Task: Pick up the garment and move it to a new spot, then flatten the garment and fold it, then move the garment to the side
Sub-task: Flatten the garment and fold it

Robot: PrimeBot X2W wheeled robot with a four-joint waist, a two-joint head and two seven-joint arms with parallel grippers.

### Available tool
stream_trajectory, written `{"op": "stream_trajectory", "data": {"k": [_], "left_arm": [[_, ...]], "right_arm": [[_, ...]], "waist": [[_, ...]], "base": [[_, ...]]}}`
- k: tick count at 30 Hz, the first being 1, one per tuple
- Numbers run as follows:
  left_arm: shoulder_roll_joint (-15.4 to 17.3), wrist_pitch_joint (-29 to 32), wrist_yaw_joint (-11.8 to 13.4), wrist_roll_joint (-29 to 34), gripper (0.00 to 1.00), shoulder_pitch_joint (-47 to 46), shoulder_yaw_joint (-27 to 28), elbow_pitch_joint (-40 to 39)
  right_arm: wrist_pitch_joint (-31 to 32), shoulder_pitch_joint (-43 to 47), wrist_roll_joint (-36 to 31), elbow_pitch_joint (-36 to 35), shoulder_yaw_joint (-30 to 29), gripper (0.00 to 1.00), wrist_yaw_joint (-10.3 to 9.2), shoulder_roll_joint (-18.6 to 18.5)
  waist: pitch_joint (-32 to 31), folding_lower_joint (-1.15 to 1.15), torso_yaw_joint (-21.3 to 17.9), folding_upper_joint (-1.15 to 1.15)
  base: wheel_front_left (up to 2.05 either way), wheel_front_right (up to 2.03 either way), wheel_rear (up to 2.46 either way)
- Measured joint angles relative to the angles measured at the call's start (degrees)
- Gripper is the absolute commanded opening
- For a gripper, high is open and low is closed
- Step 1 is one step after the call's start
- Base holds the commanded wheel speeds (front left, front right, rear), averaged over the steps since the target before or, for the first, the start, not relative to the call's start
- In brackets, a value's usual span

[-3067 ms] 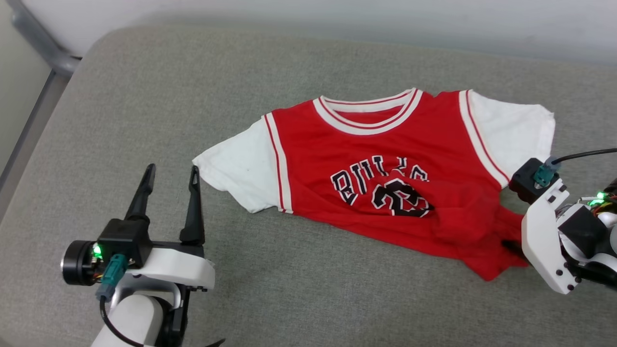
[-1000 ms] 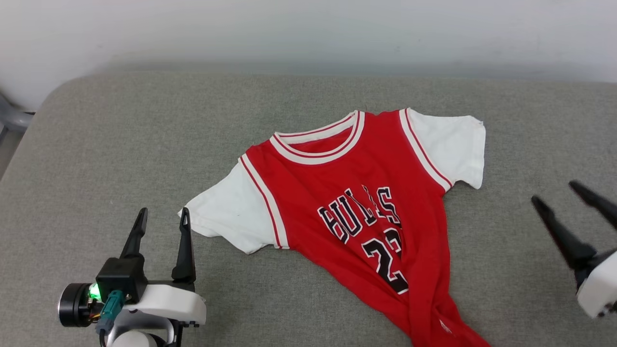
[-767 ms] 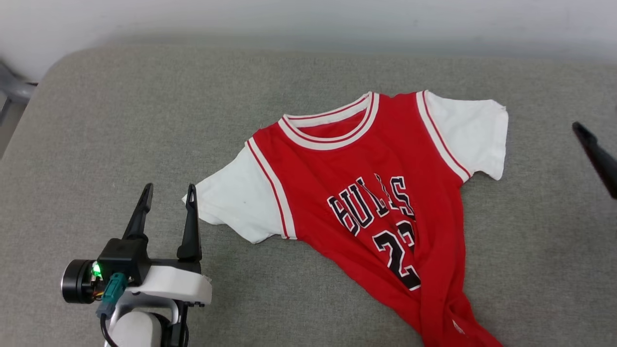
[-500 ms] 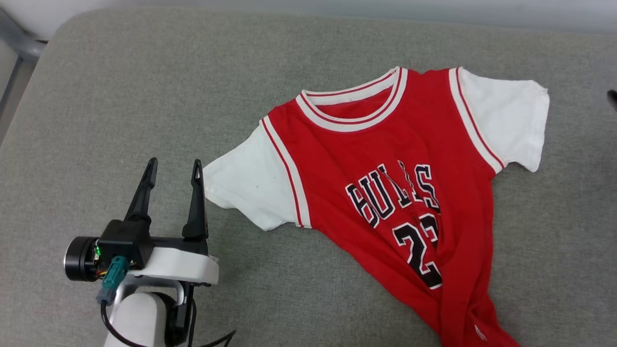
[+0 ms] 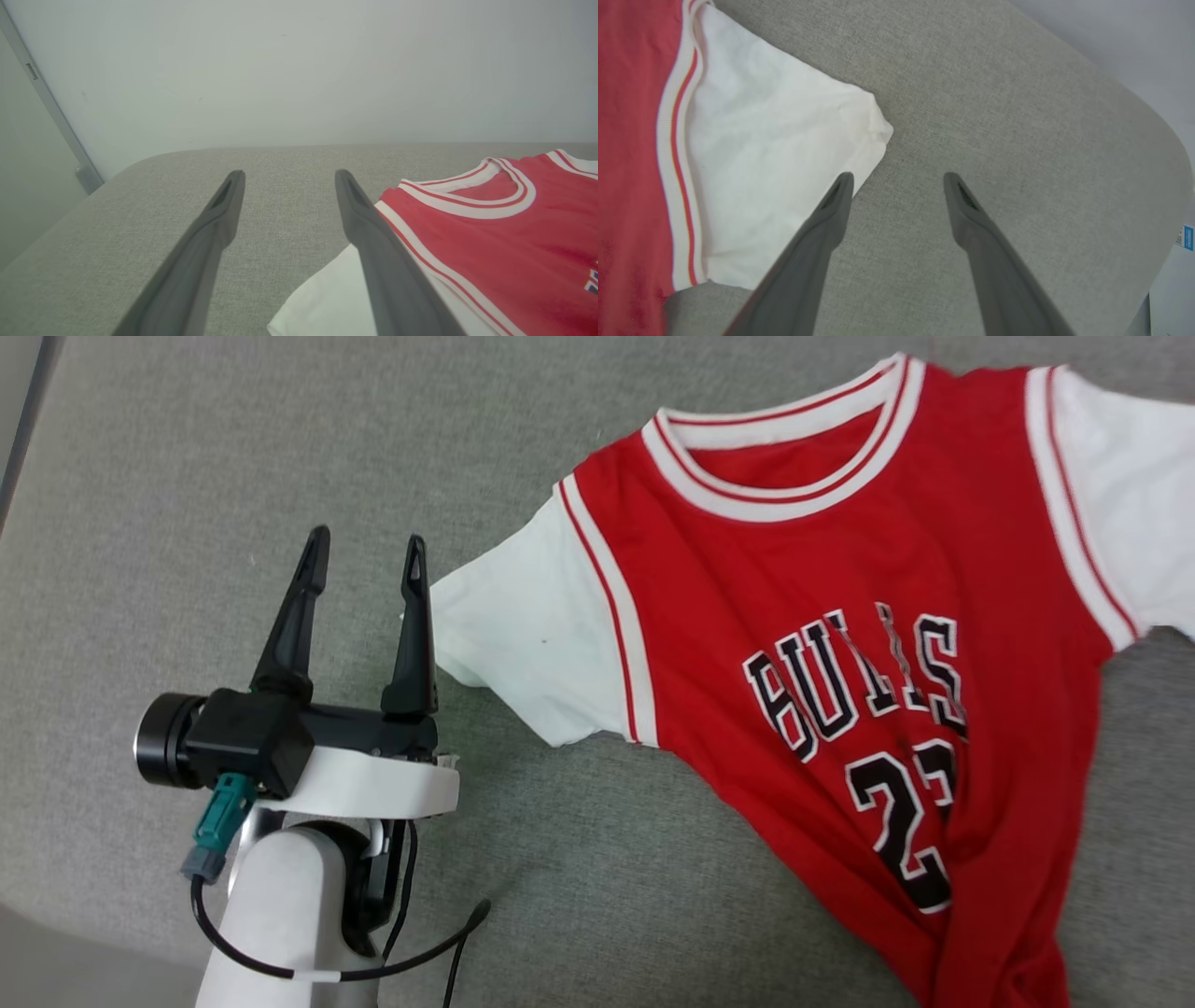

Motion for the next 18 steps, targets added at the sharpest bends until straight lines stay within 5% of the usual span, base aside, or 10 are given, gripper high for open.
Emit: {"op": "stream_trajectory", "data": {"k": [13, 14, 15, 18], "left_arm": [[-0.3, 0.0, 0.8, -1.4, 1.00, -2.3, -1.0, -0.8], [-0.3, 0.0, 0.9, -1.4, 1.00, -2.4, -1.0, -0.6], [-0.3, 0.0, 0.9, -1.4, 1.00, -2.4, -0.9, -0.5], [-0.3, 0.0, 0.9, -1.3, 1.00, -2.4, -0.8, 0.1]], "right_arm": [[-1.8, -0.2, -1.5, 6.0, -0.2, 1.00, -0.05, 1.0], [-2.3, 0.2, -1.3, 6.0, -0.3, 0.84, -0.05, 0.9], [-2.8, 0.3, -1.1, 6.0, -0.3, 0.02, -0.05, 0.9], [-5.1, 0.8, -0.7, 6.2, 0.1, 0.00, -0.02, 1.5]], "waist": [[6.4, -0.01, 3.6, 0.00], [6.4, -0.02, 3.6, 0.00], [6.2, -0.01, 3.6, 0.00], [5.3, -0.02, 3.3, 0.00]], "base": [[0.00, 0.00, 0.00], [0.00, 0.00, 0.00], [0.00, 0.00, 0.00], [0.00, 0.00, 0.00]]}}
